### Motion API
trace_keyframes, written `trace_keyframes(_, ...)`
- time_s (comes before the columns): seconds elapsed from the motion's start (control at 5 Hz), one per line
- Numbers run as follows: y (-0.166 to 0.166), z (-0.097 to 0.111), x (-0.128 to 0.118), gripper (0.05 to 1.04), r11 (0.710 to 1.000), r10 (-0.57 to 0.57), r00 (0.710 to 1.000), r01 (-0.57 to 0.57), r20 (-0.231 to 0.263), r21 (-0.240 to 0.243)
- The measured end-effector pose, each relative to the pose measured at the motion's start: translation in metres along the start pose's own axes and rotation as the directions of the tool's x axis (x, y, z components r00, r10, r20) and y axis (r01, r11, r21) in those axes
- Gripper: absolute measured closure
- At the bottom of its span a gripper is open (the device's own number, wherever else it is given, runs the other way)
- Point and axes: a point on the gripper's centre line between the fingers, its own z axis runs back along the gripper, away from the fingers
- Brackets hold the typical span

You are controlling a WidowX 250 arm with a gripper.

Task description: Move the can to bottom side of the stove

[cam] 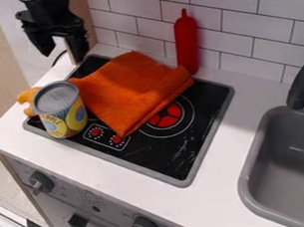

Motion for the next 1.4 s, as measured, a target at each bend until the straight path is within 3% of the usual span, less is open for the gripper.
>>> trace_keyframes(0.2, 0.006, -0.005, -0.005, 0.085, 1.0, -0.01, 0.999, 0.009, -0.031, -0.022)
trace_keyframes(1.0, -0.006, -0.03, -0.006, 0.085, 1.0, 0.011, 1.0, -0.011, 0.008, 0.025)
trace_keyframes(1.4, -0.015, -0.046, -0.016, 0.085, 0.991, 0.101, 0.995, -0.102, 0.011, 0.088)
